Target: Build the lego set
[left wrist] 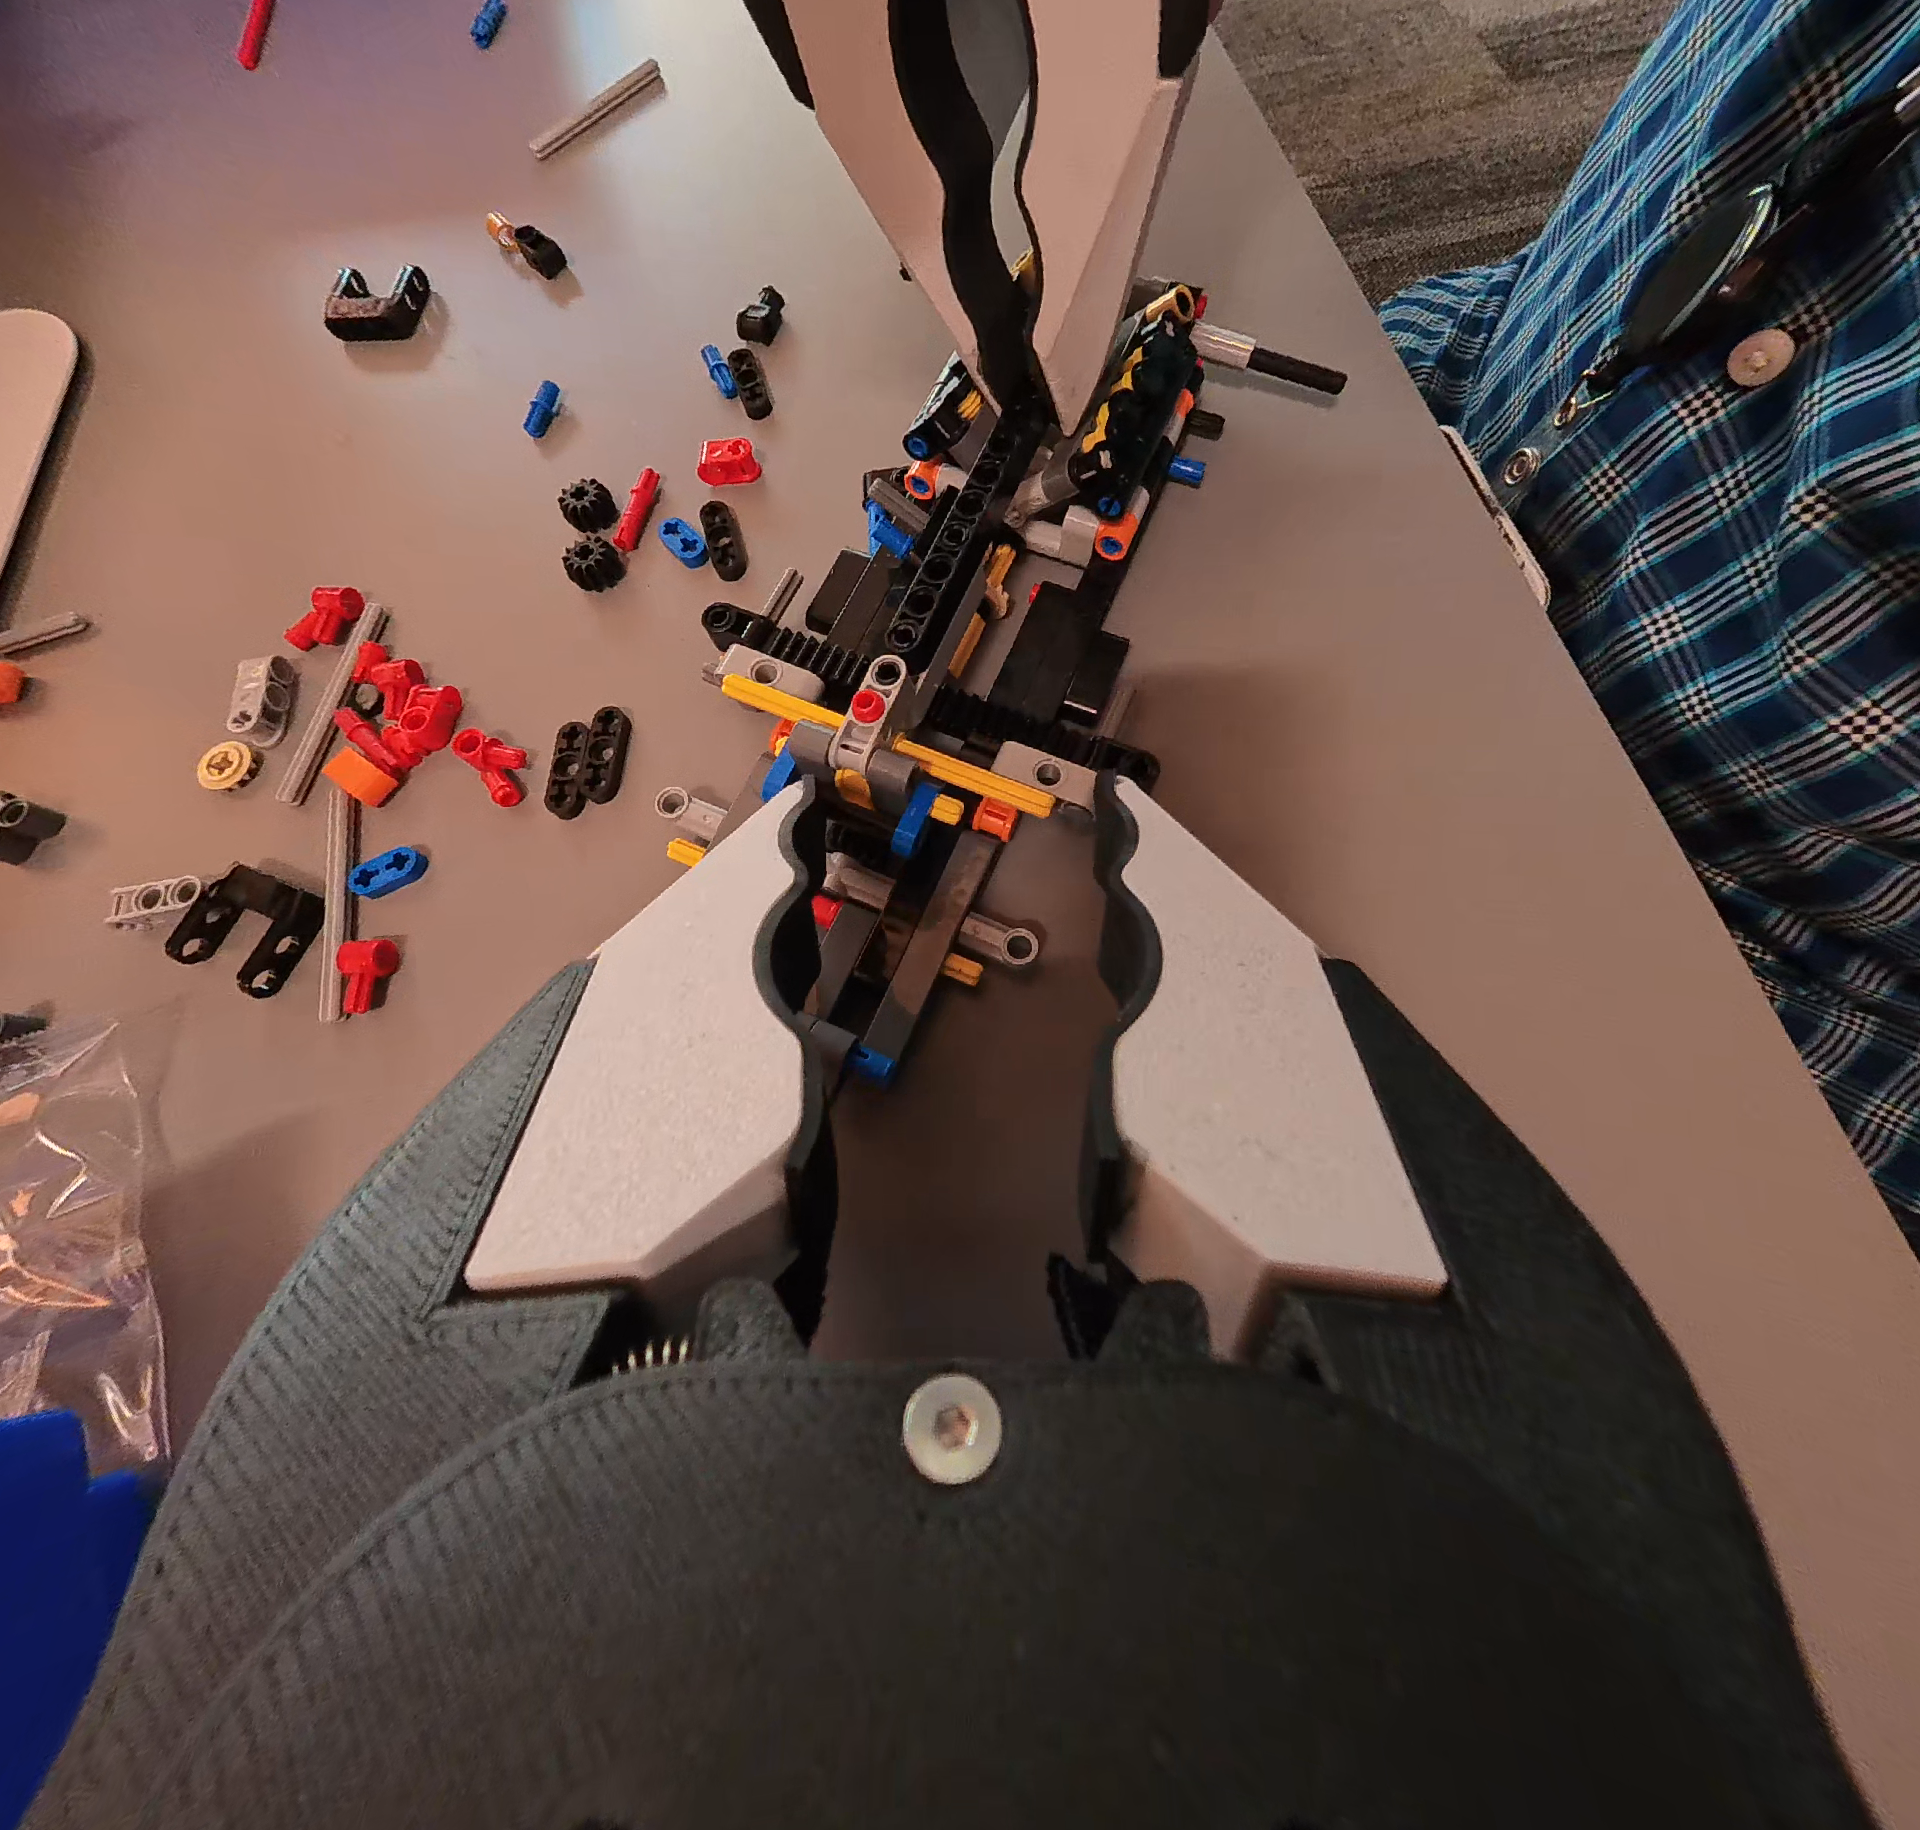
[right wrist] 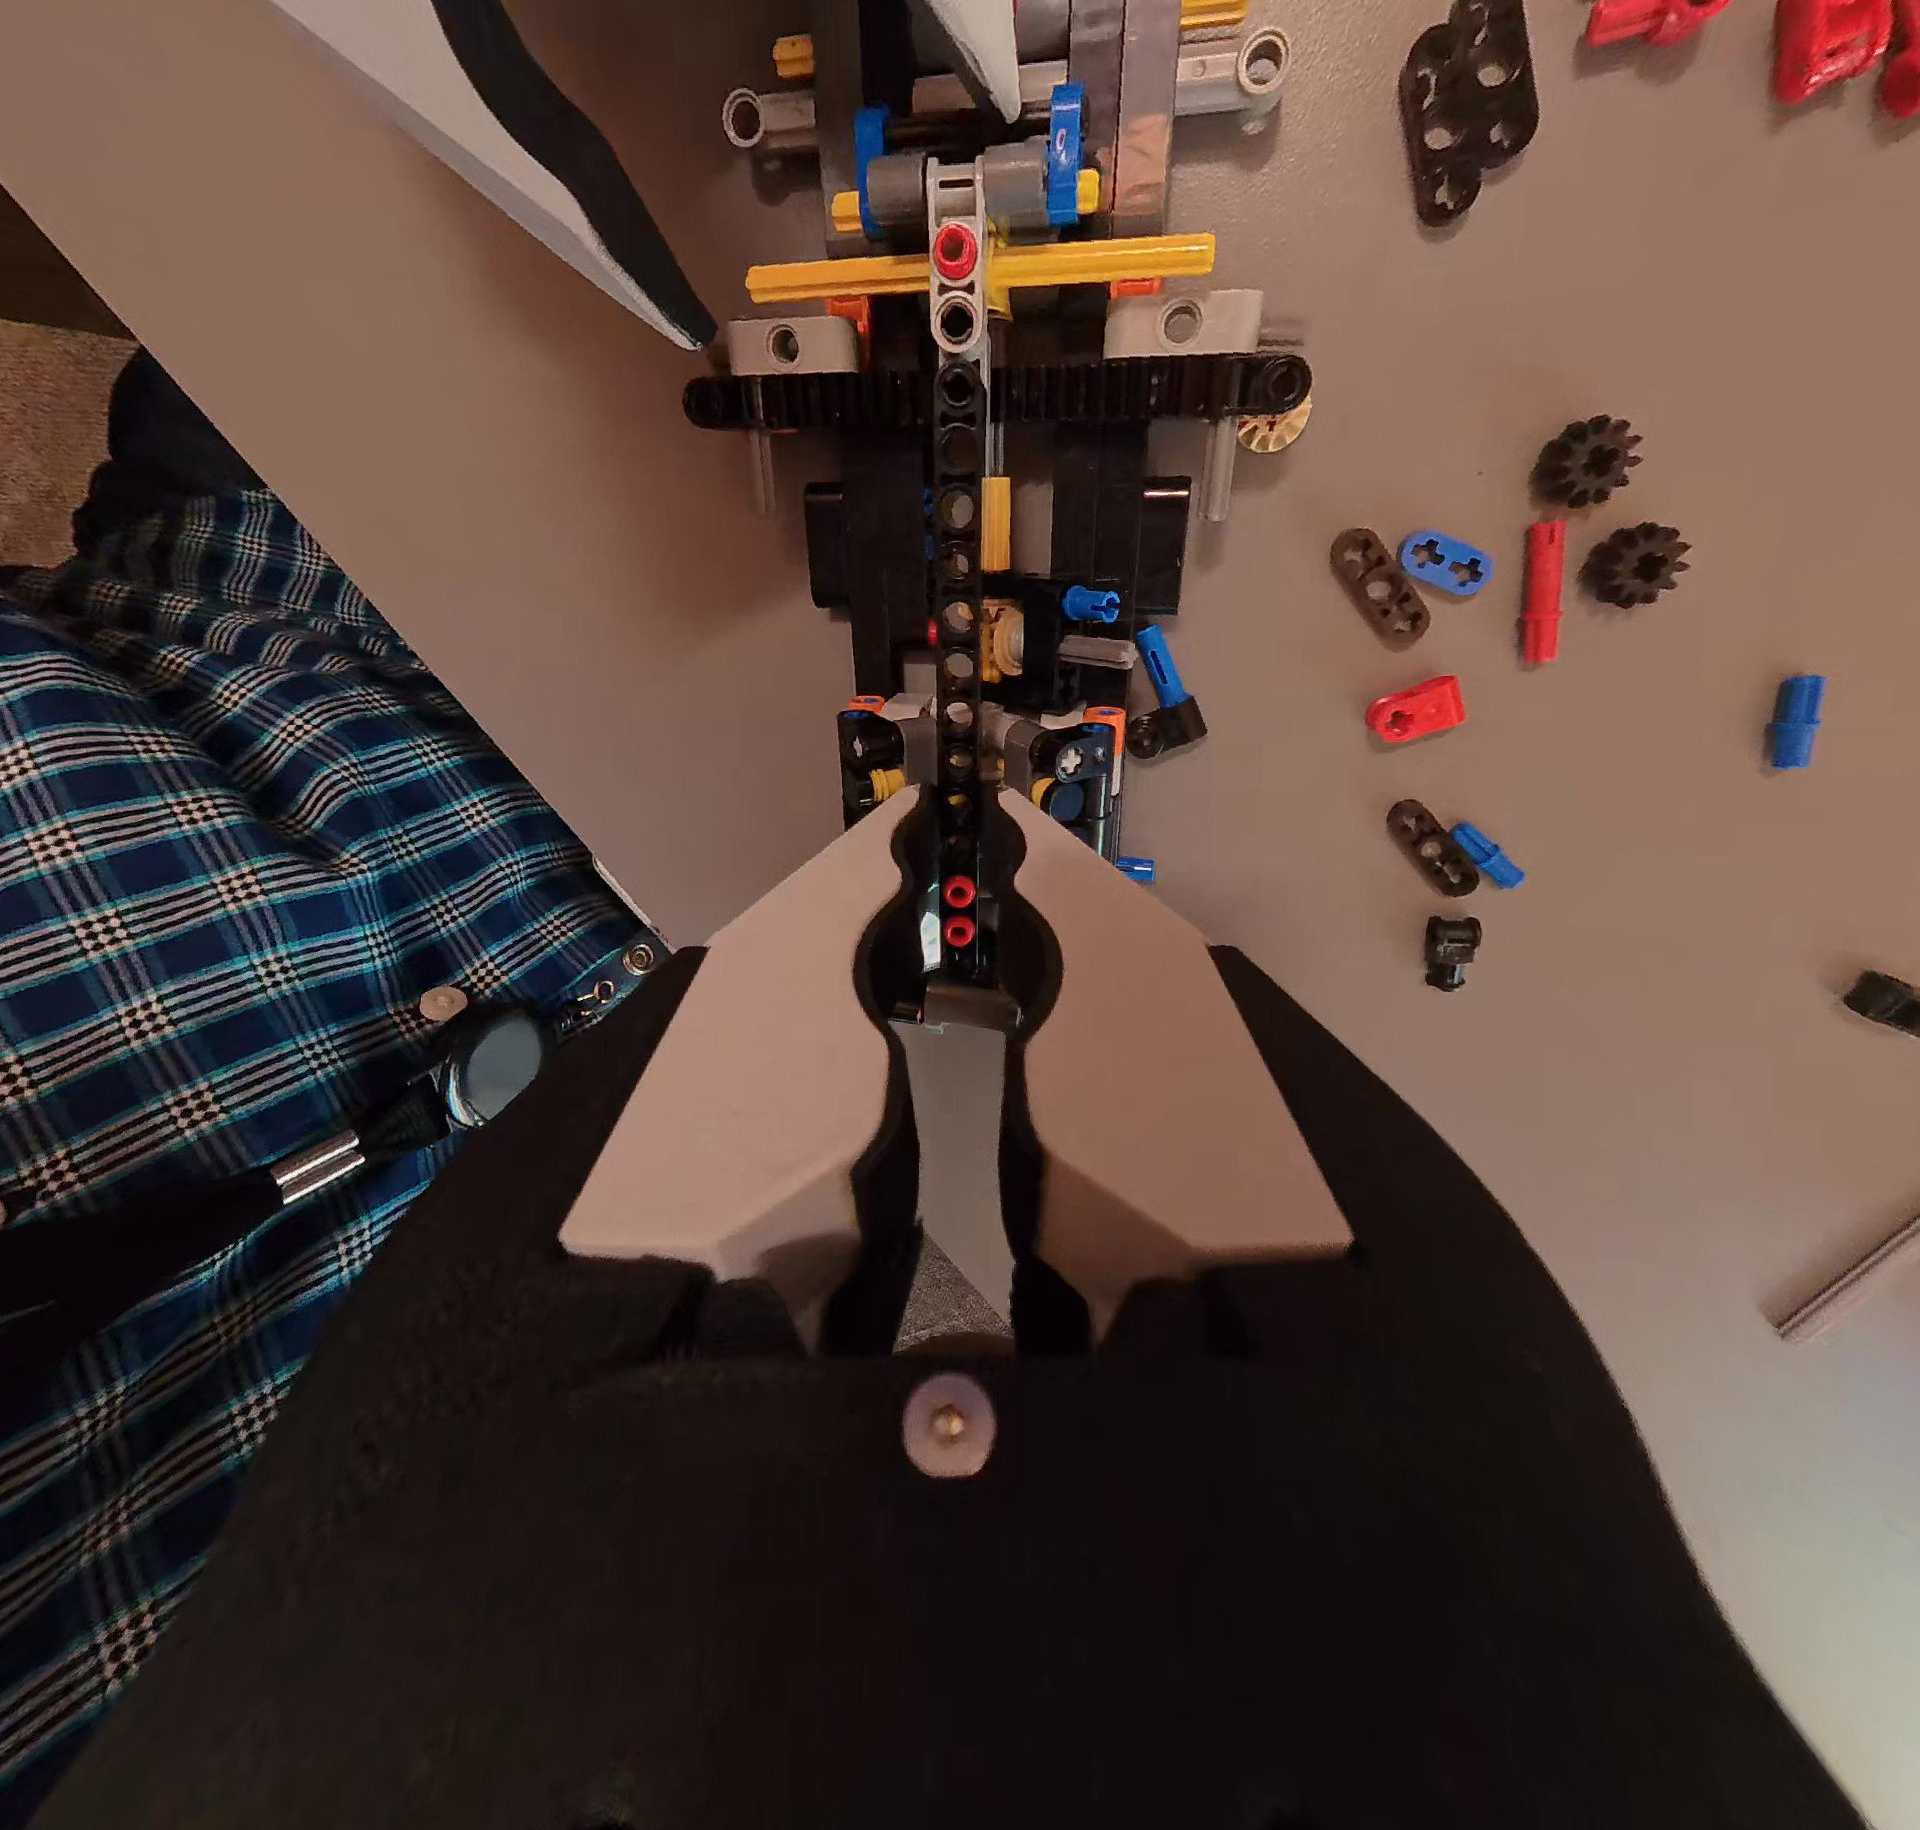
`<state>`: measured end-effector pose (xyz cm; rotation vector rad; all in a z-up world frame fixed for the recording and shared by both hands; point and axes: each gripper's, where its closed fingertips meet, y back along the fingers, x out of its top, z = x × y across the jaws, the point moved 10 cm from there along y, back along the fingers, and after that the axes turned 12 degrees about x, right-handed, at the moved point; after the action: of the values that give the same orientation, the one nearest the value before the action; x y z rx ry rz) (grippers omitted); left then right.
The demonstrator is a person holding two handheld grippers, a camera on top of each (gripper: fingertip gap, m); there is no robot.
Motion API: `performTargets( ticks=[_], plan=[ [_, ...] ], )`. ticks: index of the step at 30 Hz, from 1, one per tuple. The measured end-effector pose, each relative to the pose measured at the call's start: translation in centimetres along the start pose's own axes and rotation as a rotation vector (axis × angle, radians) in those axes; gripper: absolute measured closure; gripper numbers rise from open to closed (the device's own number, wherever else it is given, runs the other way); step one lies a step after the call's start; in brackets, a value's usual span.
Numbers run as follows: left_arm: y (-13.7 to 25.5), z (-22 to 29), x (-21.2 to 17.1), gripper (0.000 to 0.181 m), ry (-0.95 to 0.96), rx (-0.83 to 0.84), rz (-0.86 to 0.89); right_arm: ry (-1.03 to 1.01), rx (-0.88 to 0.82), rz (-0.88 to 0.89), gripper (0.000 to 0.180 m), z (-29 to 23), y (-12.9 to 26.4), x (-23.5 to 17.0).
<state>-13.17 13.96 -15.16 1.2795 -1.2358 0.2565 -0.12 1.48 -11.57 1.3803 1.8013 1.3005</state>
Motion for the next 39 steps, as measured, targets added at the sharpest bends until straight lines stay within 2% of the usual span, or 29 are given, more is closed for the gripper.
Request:
performTargets(
  ticks=[11,18,23,28,34,39],
  plan=[
    [0.2,0.0,0.2,0.131,-0.010,0.013,0.012,0.025,-0.027,0.005,0.175,-0.3,0.0,0.0],
    [0.9,0.4,1.1,0.135,-0.055,0.034,0.065,0.040,-0.026,0.013,0.165,-0.6,0.4,-0.4],
    [0.7,0.6,1.2,0.134,-0.082,0.045,0.041,0.051,-0.031,0.030,0.163,-0.8,0.9,-0.8],
    [1.1,0.1,1.1,0.133,-0.062,0.067,0.046,0.125,-0.054,0.179,0.167,-0.6,3.4,-1.8],
    [1.9,-0.6,1.5,0.132,-0.053,0.135,0.021,0.191,-0.110,0.367,0.168,2.0,6.4,-4.1],
    [3.1,-2.0,2.0,0.138,-0.039,0.292,-0.058,0.263,-0.152,0.410,0.164,4.9,6.8,-3.7]
  ],
)
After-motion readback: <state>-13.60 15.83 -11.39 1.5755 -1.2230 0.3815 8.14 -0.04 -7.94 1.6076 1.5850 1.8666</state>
